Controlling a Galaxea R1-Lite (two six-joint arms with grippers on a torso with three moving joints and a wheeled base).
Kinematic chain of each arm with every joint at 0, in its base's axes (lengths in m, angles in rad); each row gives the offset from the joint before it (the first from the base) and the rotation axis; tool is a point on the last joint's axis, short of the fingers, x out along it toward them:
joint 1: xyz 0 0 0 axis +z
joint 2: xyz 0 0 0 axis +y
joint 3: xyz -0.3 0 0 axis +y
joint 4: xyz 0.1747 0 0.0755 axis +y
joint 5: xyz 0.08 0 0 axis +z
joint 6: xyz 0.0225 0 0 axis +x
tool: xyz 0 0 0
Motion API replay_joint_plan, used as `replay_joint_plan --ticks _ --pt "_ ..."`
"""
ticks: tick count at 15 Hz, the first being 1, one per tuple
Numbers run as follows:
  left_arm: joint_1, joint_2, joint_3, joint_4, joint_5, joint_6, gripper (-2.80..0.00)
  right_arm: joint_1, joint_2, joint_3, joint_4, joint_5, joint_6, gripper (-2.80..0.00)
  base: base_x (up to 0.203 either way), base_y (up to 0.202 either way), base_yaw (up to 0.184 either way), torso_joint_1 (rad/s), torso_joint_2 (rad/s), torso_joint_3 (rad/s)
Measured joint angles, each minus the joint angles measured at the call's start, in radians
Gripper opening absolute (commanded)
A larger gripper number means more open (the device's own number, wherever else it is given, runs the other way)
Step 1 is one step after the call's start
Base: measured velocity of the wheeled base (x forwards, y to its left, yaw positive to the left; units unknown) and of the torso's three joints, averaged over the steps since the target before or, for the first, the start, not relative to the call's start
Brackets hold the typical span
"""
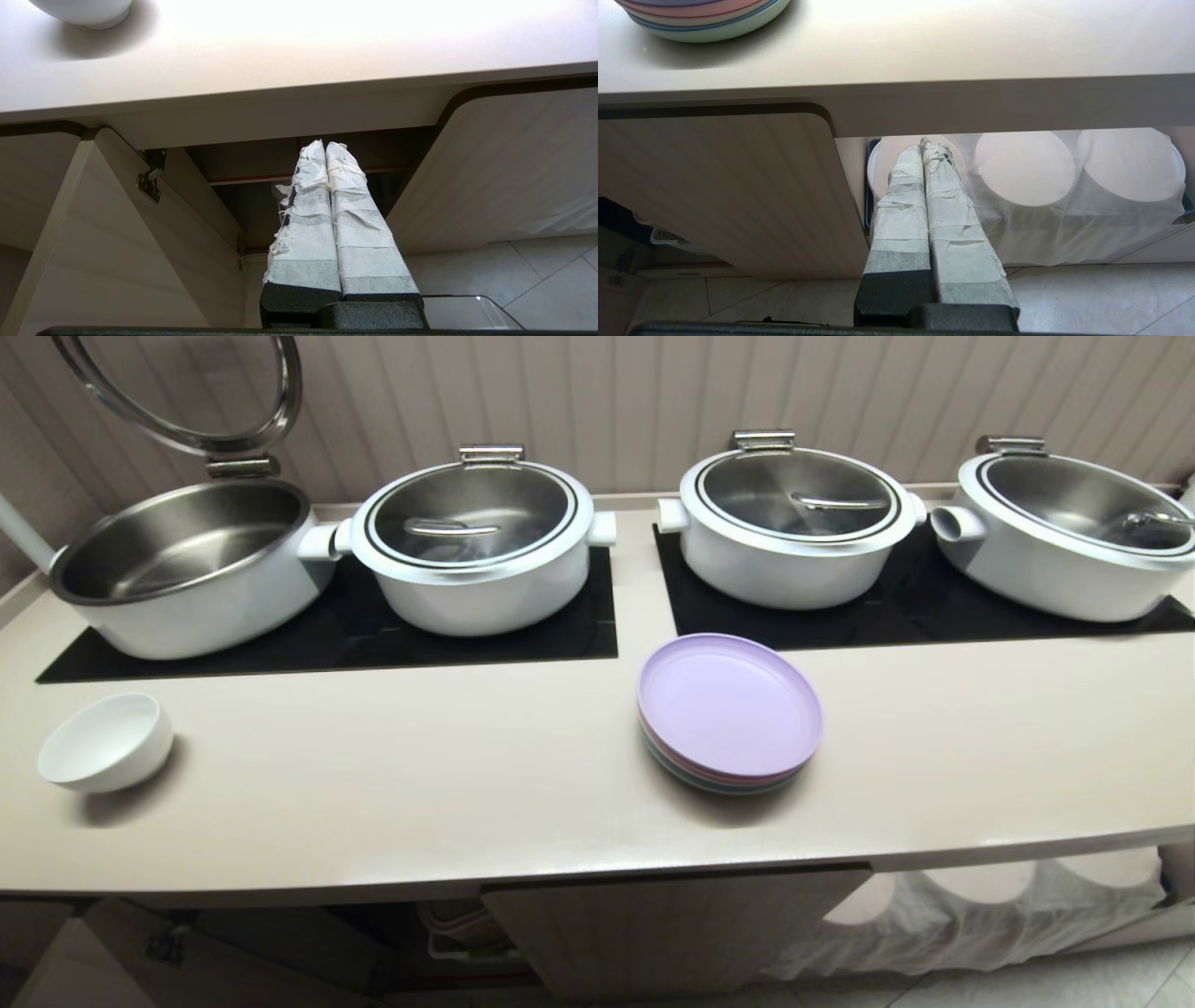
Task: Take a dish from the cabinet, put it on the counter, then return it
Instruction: Pick up the bowl from the table
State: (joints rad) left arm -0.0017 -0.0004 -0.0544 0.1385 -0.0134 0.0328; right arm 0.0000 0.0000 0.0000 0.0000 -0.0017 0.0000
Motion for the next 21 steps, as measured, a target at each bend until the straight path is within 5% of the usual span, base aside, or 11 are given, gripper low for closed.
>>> replay_joint_plan --ticks 12,17,21 --pt "0.0 0.0 0.003 -0.023 0.01 0.008 -2.8 0.0 0.0 0.0 0.0 0.0 0.0 -2.8 0.0 0.0 0.0 0.0 0.0 0.0" --pt "0.0 0.003 -0.122 -0.01 -0.08 0.002 -2.8 0.0 0.0 0.0 0.0 0.0 0.0 -2.8 0.0 0.0 0.0 0.0 0.0 0.0" --pt "0.001 0.122 -0.259 0.024 -0.011 0.0 -2.8 0.0 0.0 0.0 0.0 0.0 0.0 -2.8 0.0 0.0 0.0 0.0 0.0 0.0"
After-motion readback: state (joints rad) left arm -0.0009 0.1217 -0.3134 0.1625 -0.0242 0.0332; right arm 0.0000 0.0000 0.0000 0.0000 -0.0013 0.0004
